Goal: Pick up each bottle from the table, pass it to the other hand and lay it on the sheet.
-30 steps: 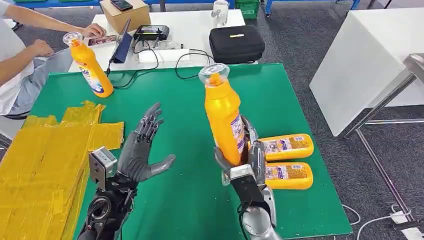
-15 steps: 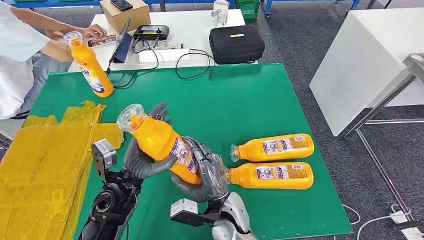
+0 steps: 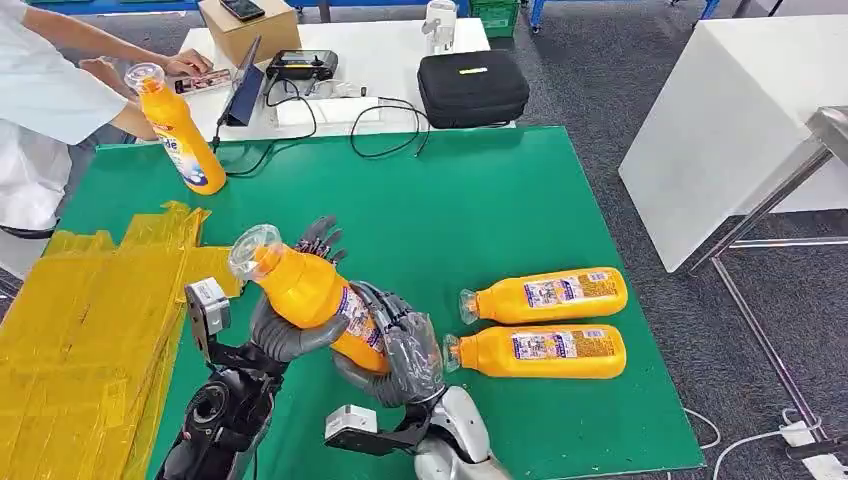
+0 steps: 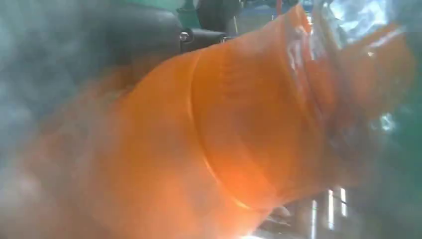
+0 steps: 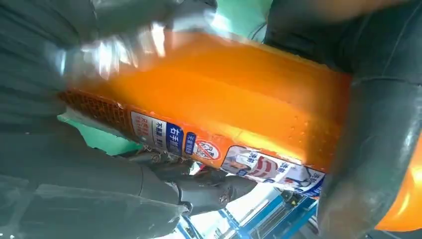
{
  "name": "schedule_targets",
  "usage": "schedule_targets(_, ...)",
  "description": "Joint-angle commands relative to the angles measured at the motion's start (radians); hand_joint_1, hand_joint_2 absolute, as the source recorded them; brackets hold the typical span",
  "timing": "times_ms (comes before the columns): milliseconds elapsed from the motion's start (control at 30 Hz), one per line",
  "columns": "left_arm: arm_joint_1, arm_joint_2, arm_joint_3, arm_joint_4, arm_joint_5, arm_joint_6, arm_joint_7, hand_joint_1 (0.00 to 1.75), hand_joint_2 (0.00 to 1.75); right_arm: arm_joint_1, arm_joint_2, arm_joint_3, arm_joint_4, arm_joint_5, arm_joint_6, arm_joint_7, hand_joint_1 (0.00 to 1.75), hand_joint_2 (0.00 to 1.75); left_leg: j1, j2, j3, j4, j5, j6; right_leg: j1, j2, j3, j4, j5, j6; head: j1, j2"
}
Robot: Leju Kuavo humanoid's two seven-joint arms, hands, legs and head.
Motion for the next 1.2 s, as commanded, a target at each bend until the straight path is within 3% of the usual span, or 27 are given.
schedule_targets(33,-0.069,-0.005,-0.003,0.065,0.021,0.004,0.004,1.75,1.75,-0.016,-0.016,0.106,0.106,0.0,0.0,-0.025,1.75,1.75,0.0,-0.003,0.001,-0.001,0.0,0.0,0.0,-0.003,0.002,-0.001,0.0,0.001,0.0,0.0)
schedule_targets(500,-0.063,-0.005,0.009,0.053,0.028,0.02,0.004,1.75,1.75,-0.003,-0.019,0.068,0.06,-0.019,-0.013,-0.017,1.75,1.75,0.0,-0.003,0.002,0.0,0.0,0.0,0.0,-0.004,0.003,-0.001,-0.001,0.001,0.0,0.0)
schedule_targets(533,-0.058,-0.005,0.013,0.047,0.029,0.024,0.004,1.75,1.75,0.015,-0.017,0.037,0.022,-0.032,-0.018,-0.035,0.31,1.75,0.0,-0.003,0.001,-0.001,0.0,0.0,0.0,-0.004,0.003,-0.001,-0.001,0.001,0.0,0.0)
schedule_targets(567,-0.054,-0.003,0.02,0.041,0.03,0.029,0.005,1.75,1.75,0.027,-0.013,0.016,-0.004,-0.033,-0.018,-0.043,0.0,1.75,0.0,-0.003,0.001,0.0,0.0,0.0,0.0,-0.003,0.002,-0.001,0.0,0.001,0.0,0.0)
schedule_targets(667,-0.047,0.005,0.028,0.031,0.031,0.032,0.005,1.75,1.75,0.033,-0.022,0.014,-0.043,-0.038,-0.013,-0.04,0.0,1.75,0.0,-0.002,0.001,0.0,0.0,0.0,0.0,-0.002,0.001,0.0,-0.001,0.001,0.0,0.0)
schedule_targets(700,-0.045,0.003,0.035,0.027,0.031,0.035,0.006,1.75,1.75,0.041,-0.027,0.013,-0.067,-0.045,-0.011,-0.033,0.0,0.0,0.0,-0.002,0.001,0.0,-0.001,0.0,0.0,-0.002,0.002,0.0,-0.001,0.001,0.0,0.0)
schedule_targets(833,-0.042,0.022,0.093,-0.002,-0.075,0.191,0.02,1.75,1.75,0.126,-0.056,-0.063,-0.351,-0.116,0.022,0.008,0.0,0.0,-0.001,-0.001,0.0,0.0,0.0,0.0,-0.001,-0.002,0.001,0.001,-0.001,0.001,0.0,0.0)
schedule_targets(867,-0.047,0.026,0.111,-0.009,-0.2,0.321,0.019,1.75,1.75,0.154,-0.057,-0.106,-0.441,-0.196,0.07,0.024,0.0,0.0,-0.001,-0.003,0.0,0.001,-0.001,0.0,-0.001,-0.003,0.002,0.002,-0.002,0.001,0.0,0.0)
schedule_targets(933,-0.059,0.035,0.15,-0.026,-0.334,0.439,0.026,1.75,1.75,0.189,-0.07,-0.206,-0.587,-0.316,0.184,0.061,0.0,0.0,-0.001,-0.003,-0.003,0.001,0.0,0.0,-0.001,-0.004,-0.001,0.002,-0.001,0.001,0.001,0.0)
schedule_targets(1000,-0.063,0.033,0.175,-0.031,-0.395,0.464,0.03,1.75,1.75,0.204,-0.051,-0.265,-0.619,-0.324,0.237,0.063,0.0,0.0,0.0,-0.001,-0.001,0.002,-0.001,0.0,0.0,-0.002,0.0,0.003,-0.002,0.001,0.001,0.0)
schedule_targets(1067,-0.08,0.04,0.197,-0.016,-0.682,0.729,0.024,1.75,1.75,0.218,-0.037,-0.342,-0.664,-0.39,0.248,0.049,0.0,0.0,0.0,-0.005,-0.002,0.002,0.0,0.0,0.0,-0.006,0.0,0.002,-0.002,0.001,0.001,0.0)
schedule_targets(1200,-0.121,0.122,0.234,0.089,-1.127,0.963,0.112,1.75,1.75,0.231,-0.047,-0.425,-0.73,-0.449,0.265,0.042,0.0,0.0,0.0,-0.004,-0.001,0.001,0.0,0.0,0.0,-0.004,0.0,0.001,-0.001,0.001,0.001,0.0)
